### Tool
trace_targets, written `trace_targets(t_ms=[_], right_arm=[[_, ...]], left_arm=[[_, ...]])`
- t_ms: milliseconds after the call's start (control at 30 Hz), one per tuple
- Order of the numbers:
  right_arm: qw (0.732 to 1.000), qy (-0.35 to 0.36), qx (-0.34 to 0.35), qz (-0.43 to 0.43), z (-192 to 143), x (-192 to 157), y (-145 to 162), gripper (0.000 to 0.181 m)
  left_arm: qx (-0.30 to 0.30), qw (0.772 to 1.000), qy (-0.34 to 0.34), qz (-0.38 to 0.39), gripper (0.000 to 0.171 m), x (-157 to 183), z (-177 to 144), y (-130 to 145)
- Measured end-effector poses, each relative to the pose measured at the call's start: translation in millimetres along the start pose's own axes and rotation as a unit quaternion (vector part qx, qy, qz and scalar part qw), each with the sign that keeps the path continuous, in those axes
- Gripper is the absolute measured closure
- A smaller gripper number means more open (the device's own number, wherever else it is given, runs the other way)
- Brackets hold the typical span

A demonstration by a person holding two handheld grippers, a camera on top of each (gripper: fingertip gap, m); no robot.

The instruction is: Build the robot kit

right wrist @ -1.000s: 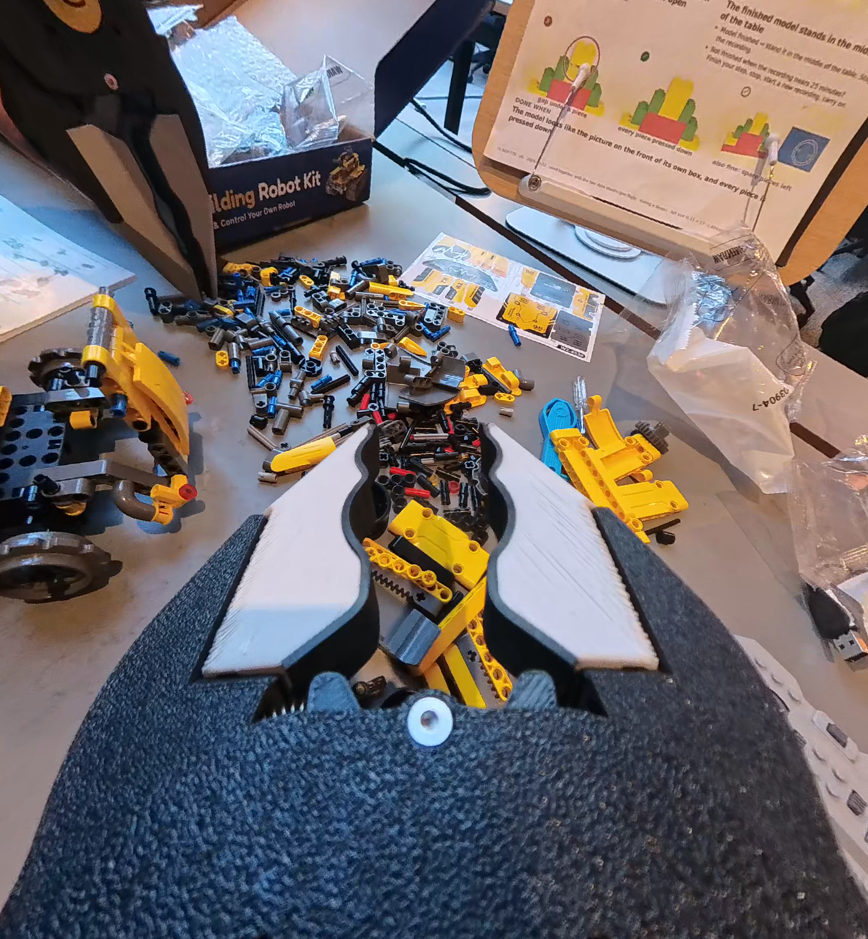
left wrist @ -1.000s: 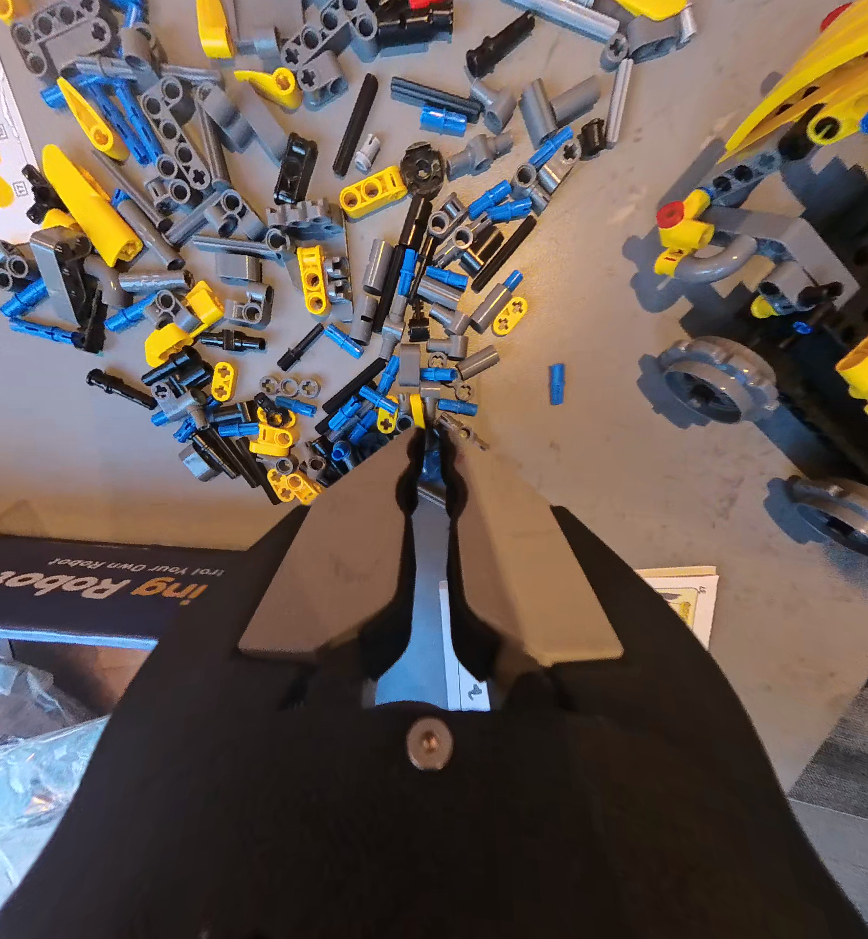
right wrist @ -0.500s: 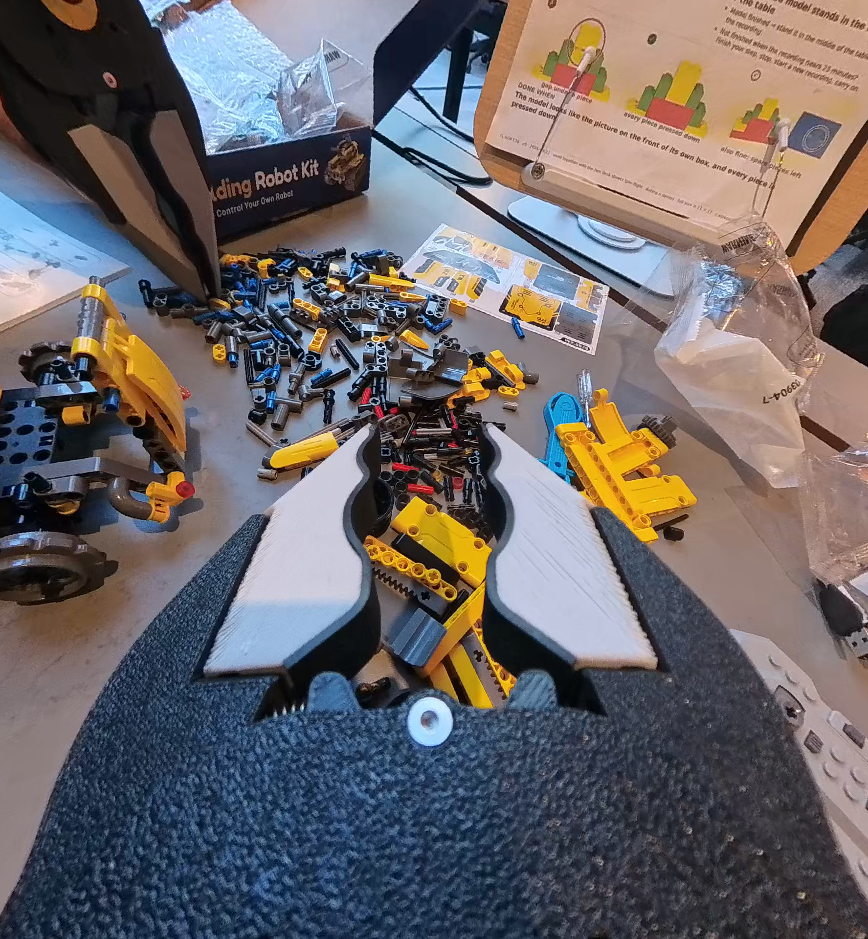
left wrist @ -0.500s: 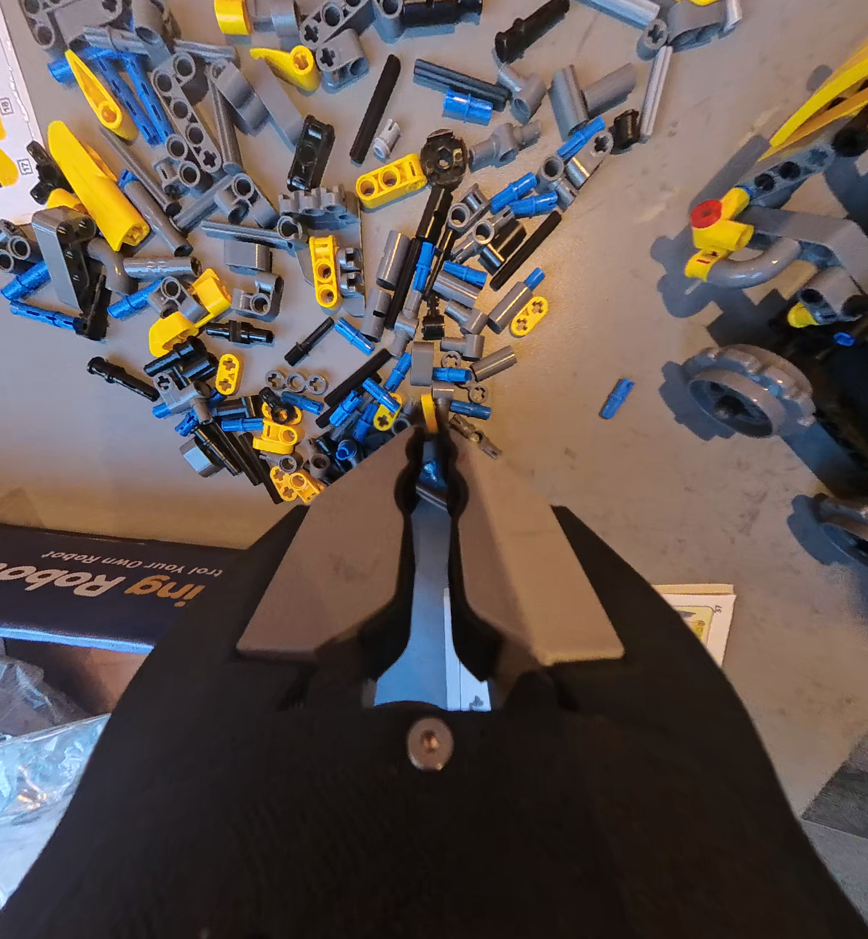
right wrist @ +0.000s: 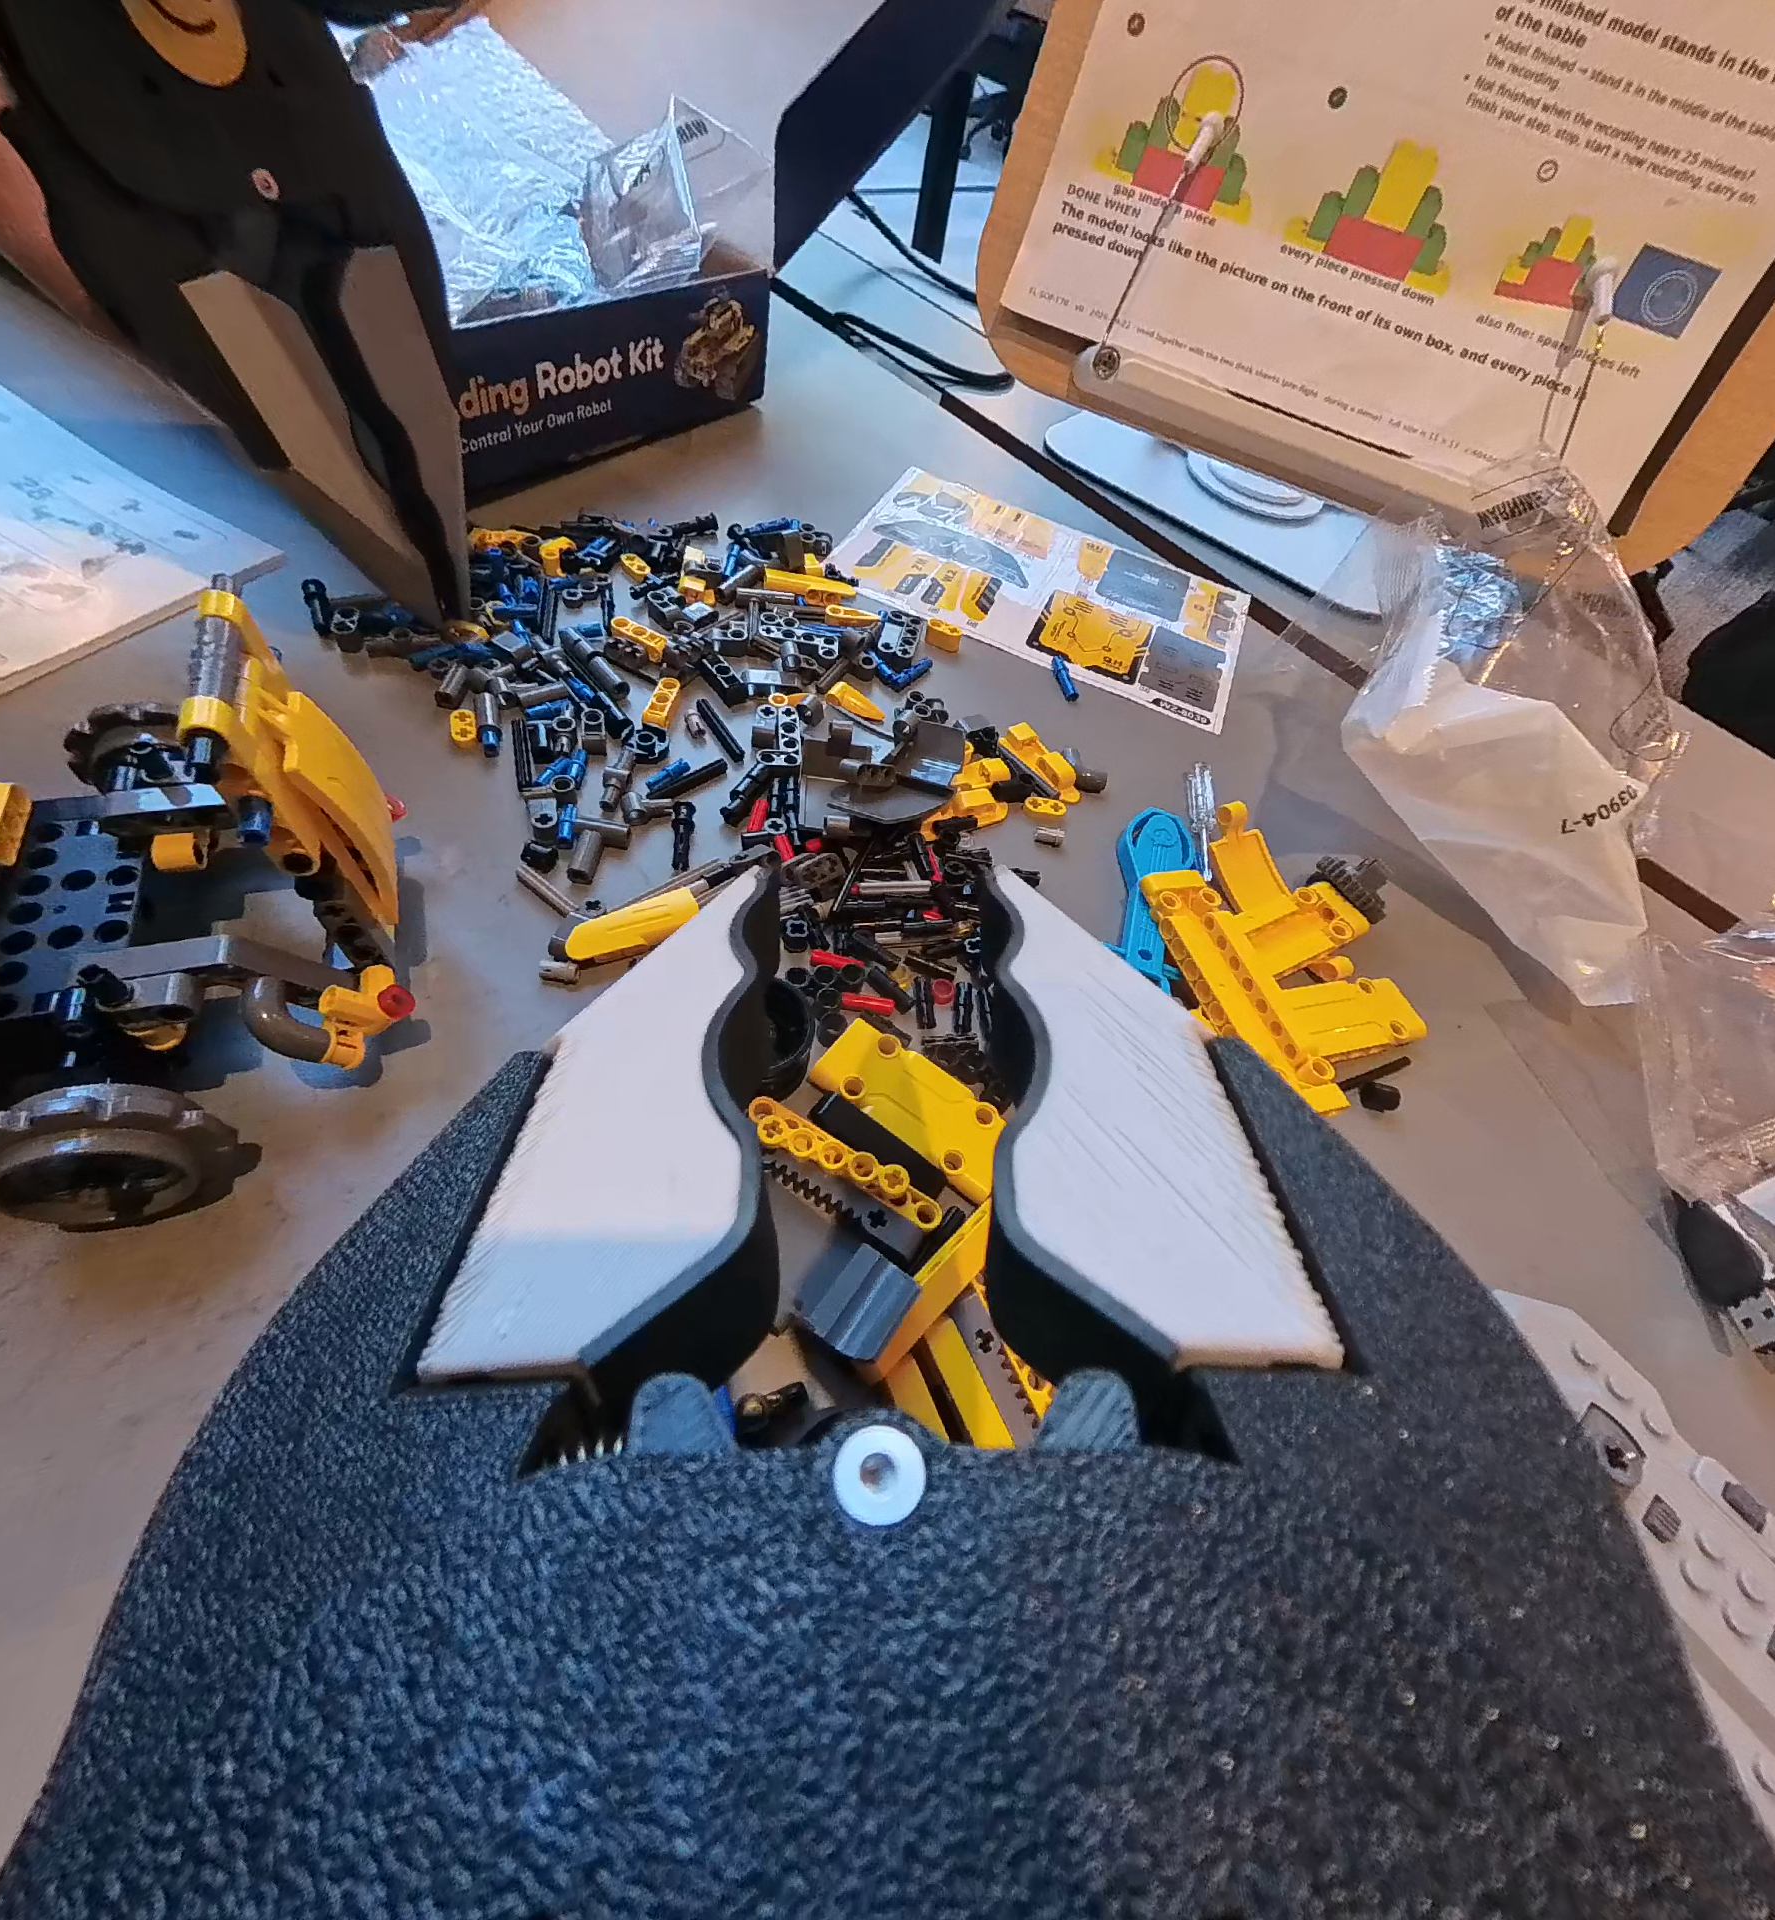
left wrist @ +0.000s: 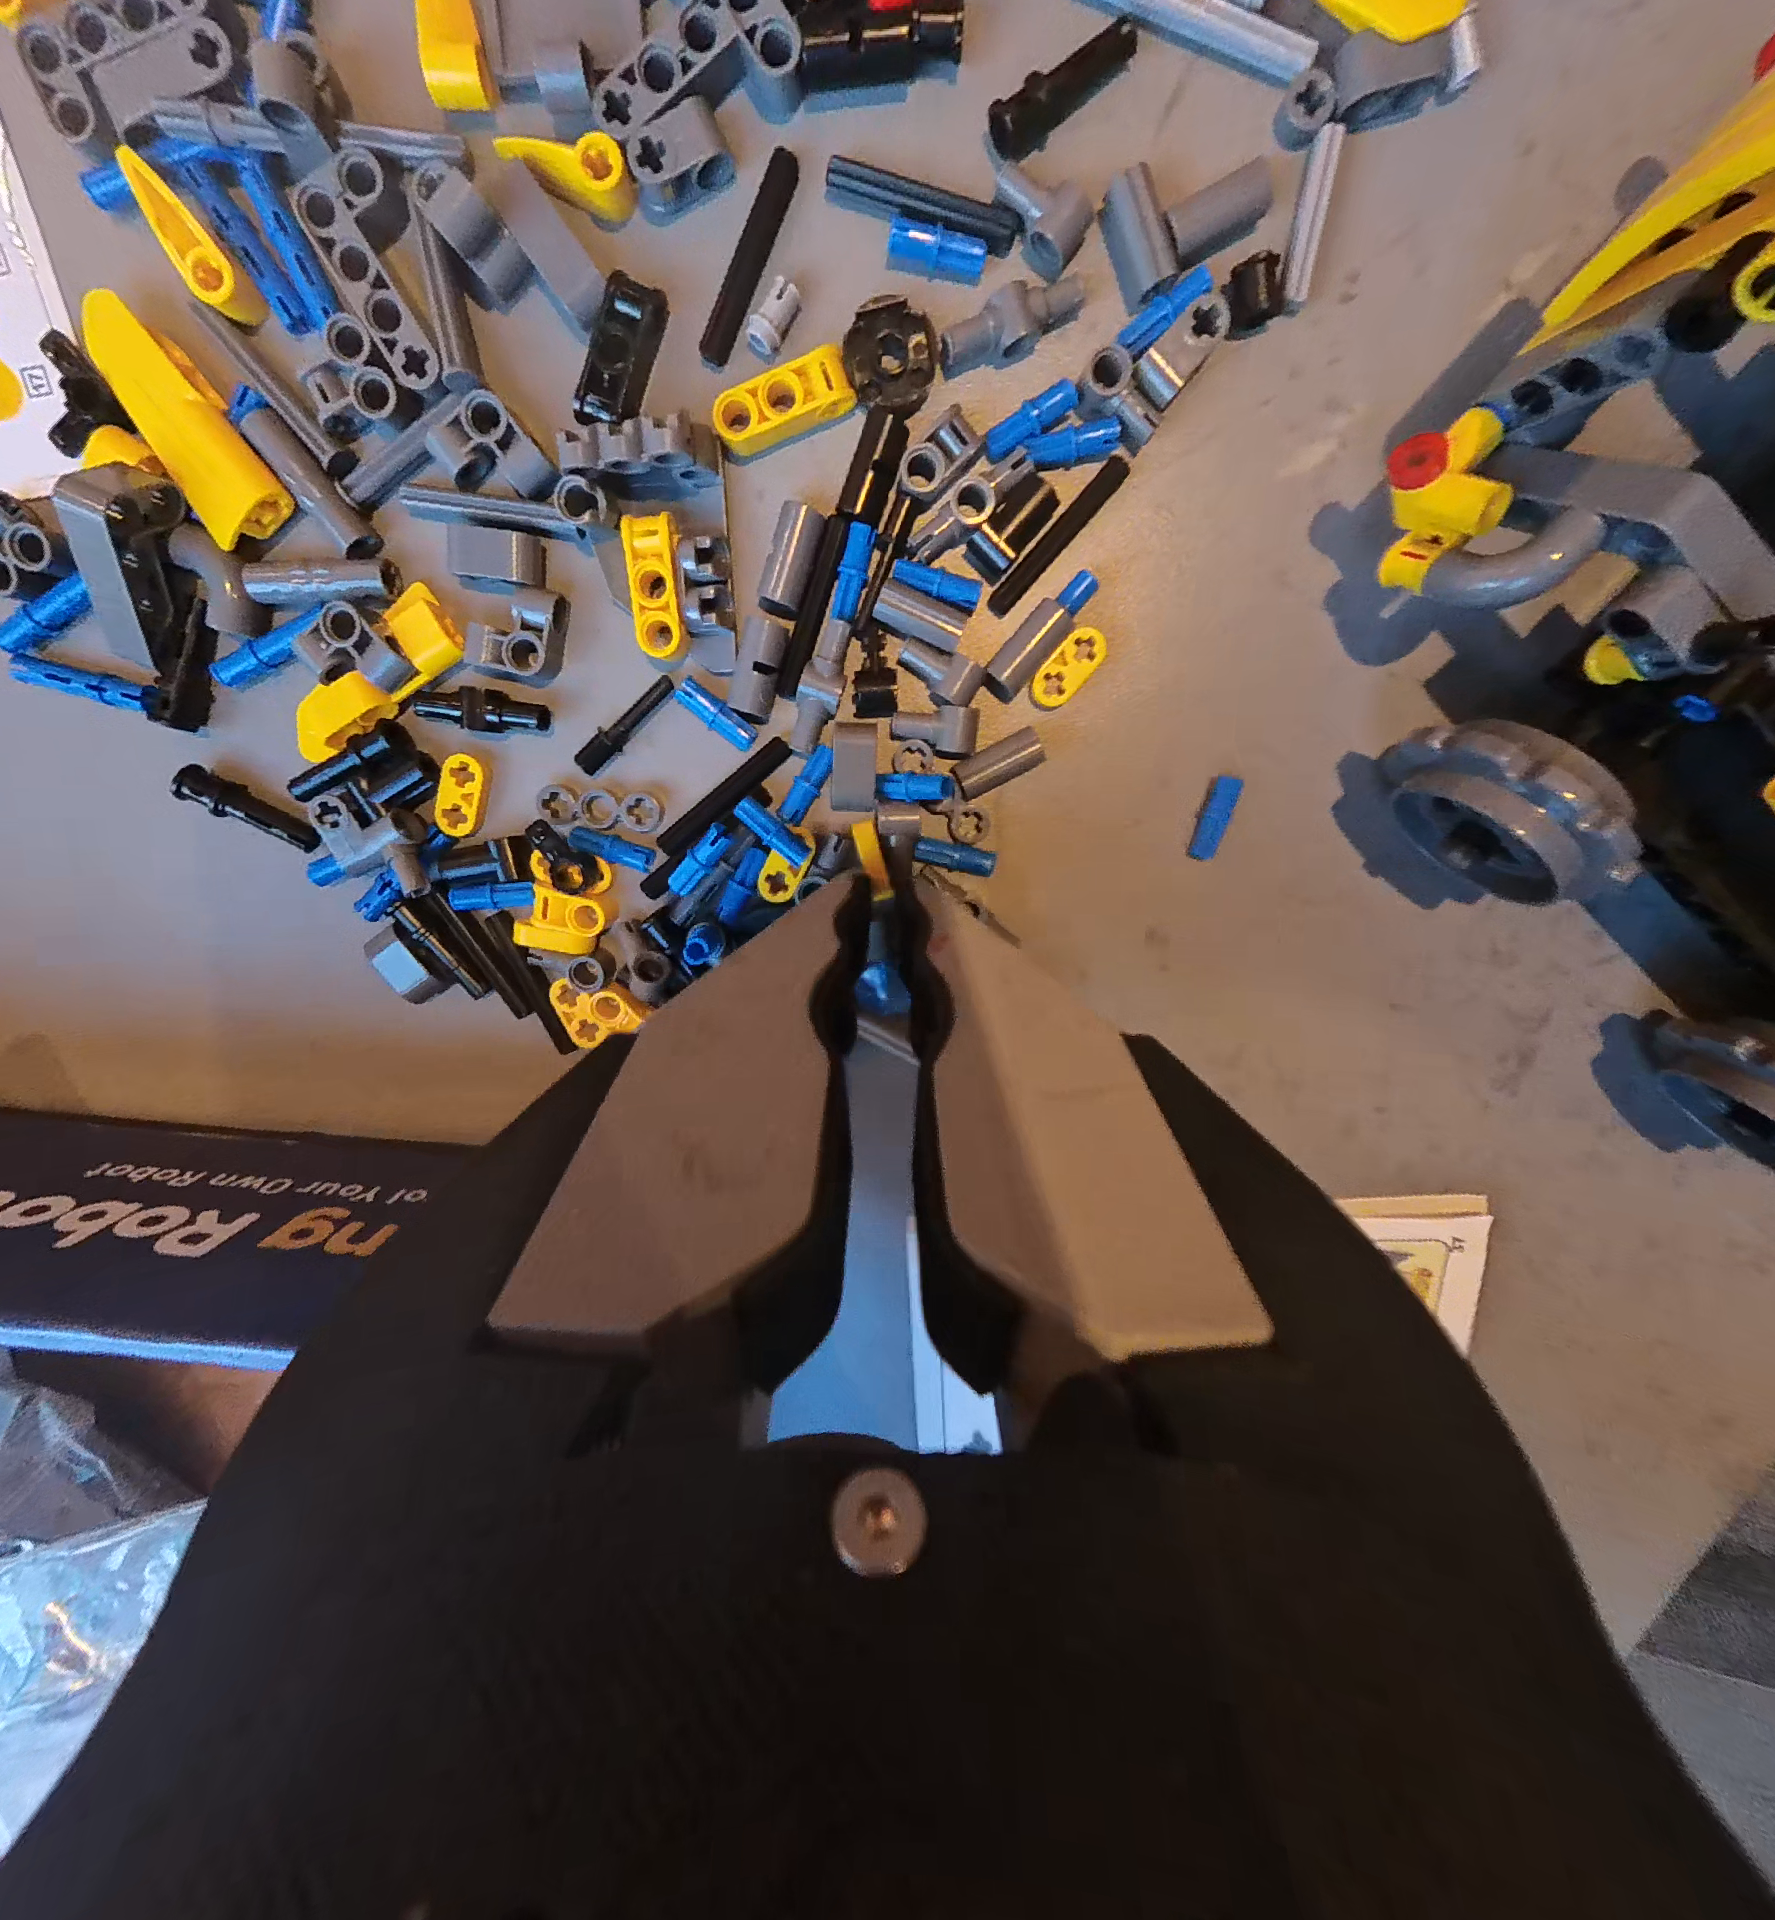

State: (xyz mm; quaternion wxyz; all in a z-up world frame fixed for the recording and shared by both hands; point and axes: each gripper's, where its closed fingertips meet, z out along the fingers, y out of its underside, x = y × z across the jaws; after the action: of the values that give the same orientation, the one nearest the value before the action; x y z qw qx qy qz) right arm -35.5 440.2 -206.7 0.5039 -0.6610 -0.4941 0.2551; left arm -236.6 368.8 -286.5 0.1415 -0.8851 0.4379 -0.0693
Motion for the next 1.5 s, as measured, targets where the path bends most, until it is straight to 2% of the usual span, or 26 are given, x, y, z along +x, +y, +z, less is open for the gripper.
trace_targets(t_ms=[400, 767, 867, 967, 1067, 1133, 1200, 1267, 1333, 1500], right_arm=[[1.000, -0.003, -0.001, 0.000, 0, -2, 0, 0.144], [1.000, -0.004, -0.001, -0.003, 0, -3, 0, 0.144], [1.000, -0.011, 0.000, 0.004, 0, -4, 0, 0.145], [0.998, -0.054, 0.018, 0.030, -2, -15, -5, 0.143], [0.989, -0.126, 0.053, 0.064, -8, -33, -19, 0.145], [0.974, -0.188, 0.074, 0.100, -14, -49, -28, 0.145], [0.955, -0.249, 0.094, 0.132, -22, -63, -38, 0.154], [0.938, -0.293, 0.112, 0.149, -29, -72, -46, 0.167], [0.927, -0.313, 0.124, 0.163, -34, -77, -51, 0.171], [0.922, -0.316, 0.126, 0.186, -33, -74, -53, 0.166]], left_arm=[[0.004, 1.000, 0.021, 0.007, 0.171, 7, 5, -8], [-0.008, 1.000, 0.000, 0.010, 0.171, 3, 7, -8], [0.011, 1.000, -0.014, 0.011, 0.171, 2, -1, -13], [0.068, 0.996, -0.053, 0.020, 0.171, 0, -19, -28], [0.177, 0.969, -0.151, 0.080, 0.171, 9, -54, -63], [0.221, 0.943, -0.214, 0.128, 0.171, 23, -74, -85], [0.255, 0.921, -0.240, 0.171, 0.171, 45, -87, -107], [0.273, 0.906, -0.249, 0.207, 0.171, 65, -90, -126], [0.279, 0.894, -0.258, 0.238, 0.171, 81, -90, -140], [0.278, 0.879, -0.269, 0.279, 0.171, 106, -84, -163]])
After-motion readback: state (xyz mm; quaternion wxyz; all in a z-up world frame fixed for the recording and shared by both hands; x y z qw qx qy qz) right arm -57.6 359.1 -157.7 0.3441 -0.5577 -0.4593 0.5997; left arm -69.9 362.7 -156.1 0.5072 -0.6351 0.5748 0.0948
